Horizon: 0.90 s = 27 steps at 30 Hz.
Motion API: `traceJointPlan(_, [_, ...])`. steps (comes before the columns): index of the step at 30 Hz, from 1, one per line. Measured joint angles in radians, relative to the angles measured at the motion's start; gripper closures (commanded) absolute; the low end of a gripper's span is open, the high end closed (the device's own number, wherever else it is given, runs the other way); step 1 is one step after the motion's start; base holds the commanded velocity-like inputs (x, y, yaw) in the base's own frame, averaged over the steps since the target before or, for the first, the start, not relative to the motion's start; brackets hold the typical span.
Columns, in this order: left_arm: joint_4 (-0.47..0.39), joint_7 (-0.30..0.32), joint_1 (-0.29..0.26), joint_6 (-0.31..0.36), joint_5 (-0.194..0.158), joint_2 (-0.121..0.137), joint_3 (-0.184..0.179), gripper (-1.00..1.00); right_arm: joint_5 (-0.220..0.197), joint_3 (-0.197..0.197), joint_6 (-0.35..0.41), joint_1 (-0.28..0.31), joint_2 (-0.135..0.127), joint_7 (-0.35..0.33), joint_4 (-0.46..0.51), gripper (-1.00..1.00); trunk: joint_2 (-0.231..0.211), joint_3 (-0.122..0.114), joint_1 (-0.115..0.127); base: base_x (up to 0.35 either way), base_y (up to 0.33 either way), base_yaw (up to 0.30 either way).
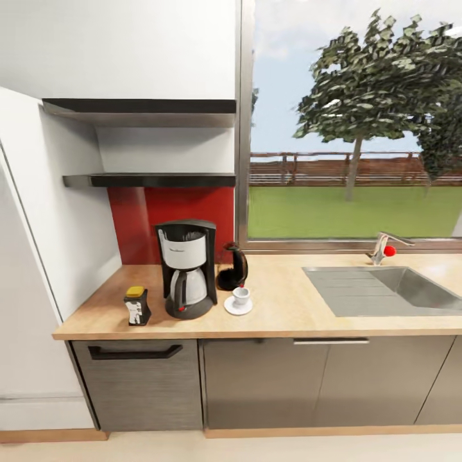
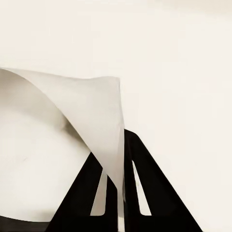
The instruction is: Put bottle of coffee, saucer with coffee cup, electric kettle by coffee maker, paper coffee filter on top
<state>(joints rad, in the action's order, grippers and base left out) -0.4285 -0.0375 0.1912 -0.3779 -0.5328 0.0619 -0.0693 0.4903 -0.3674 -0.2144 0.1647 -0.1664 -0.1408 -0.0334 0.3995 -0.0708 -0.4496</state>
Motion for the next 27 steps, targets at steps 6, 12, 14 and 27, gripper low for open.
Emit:
traceJointPlan(6, [0.0,0.0,0.0,-0.001,0.0,0.0,0.0,-1.0,0.0,0.0,0.0,0.0,0.0,0.0,0.0,1.0,0.0,0.0,0.0,-0.001,0.342,0.0])
traceJointPlan(12, [0.0,0.0,0.0,0.0,0.0,0.0,0.0,-1.0,0.0,0.0,0.0,0.0,0.0,0.0,0.0,1.0,0.0,0.0,0.0,0.0,0.344,0.0])
traceJointPlan(14, [0.0,0.0,0.0,-0.001,0.0,0.0,0.0,-1.0,0.0,0.0,0.0,0.0,0.0,0.0,0.0,1.0,0.0,0.0,0.0,0.0,0.344,0.0])
traceJointPlan(27, [0.0,0.0,0.0,-0.001,0.0,0.0,0.0,-1.0,0.0,0.0,0.019,0.0,0.033,0.0,0.0,1.0,0.0,0.0,0.0,0.0,0.344,0.0])
